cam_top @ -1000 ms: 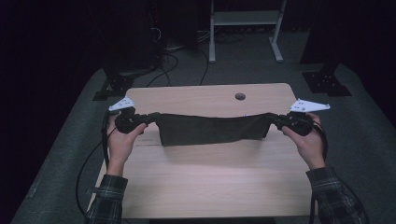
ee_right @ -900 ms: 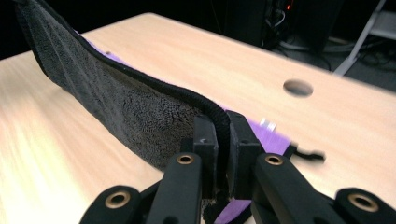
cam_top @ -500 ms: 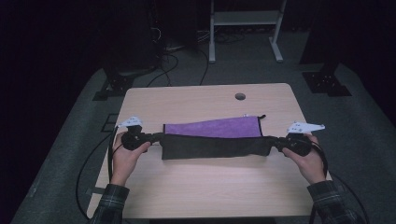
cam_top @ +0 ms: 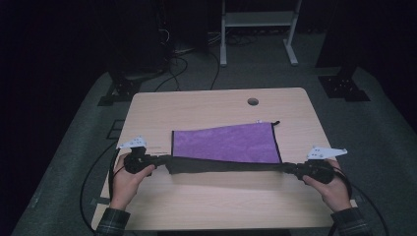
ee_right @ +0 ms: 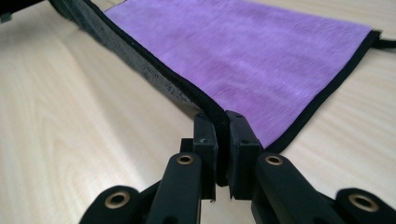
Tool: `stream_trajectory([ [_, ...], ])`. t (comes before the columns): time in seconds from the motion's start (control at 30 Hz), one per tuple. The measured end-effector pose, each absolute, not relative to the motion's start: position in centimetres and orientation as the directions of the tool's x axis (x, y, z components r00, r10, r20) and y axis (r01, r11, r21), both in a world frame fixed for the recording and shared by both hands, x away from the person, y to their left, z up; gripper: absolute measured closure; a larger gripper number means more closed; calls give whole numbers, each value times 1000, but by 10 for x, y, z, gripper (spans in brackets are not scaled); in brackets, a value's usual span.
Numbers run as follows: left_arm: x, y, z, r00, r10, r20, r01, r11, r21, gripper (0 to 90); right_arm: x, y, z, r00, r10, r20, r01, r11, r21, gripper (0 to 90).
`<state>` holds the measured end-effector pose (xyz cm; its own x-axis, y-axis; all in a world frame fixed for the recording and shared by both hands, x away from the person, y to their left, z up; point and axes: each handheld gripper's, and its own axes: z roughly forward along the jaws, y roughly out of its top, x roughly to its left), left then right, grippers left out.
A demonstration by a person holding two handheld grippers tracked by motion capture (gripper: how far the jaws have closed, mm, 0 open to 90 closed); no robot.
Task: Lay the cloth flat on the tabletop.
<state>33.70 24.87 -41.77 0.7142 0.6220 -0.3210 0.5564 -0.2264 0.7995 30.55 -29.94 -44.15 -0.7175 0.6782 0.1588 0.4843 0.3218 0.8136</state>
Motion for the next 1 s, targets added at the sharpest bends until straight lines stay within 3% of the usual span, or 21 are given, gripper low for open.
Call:
stream_trajectory([
  [0.43, 282, 266, -416, 730, 592, -341, 554, -222, 802, 871, 264, -292, -437, -763, 630, 143, 454, 366, 812, 830],
  [1.0, 255, 250, -451, 731, 576, -366, 629, -359, 690, 868, 249, -296, -461, -753, 643, 140, 524, 457, 718, 820],
])
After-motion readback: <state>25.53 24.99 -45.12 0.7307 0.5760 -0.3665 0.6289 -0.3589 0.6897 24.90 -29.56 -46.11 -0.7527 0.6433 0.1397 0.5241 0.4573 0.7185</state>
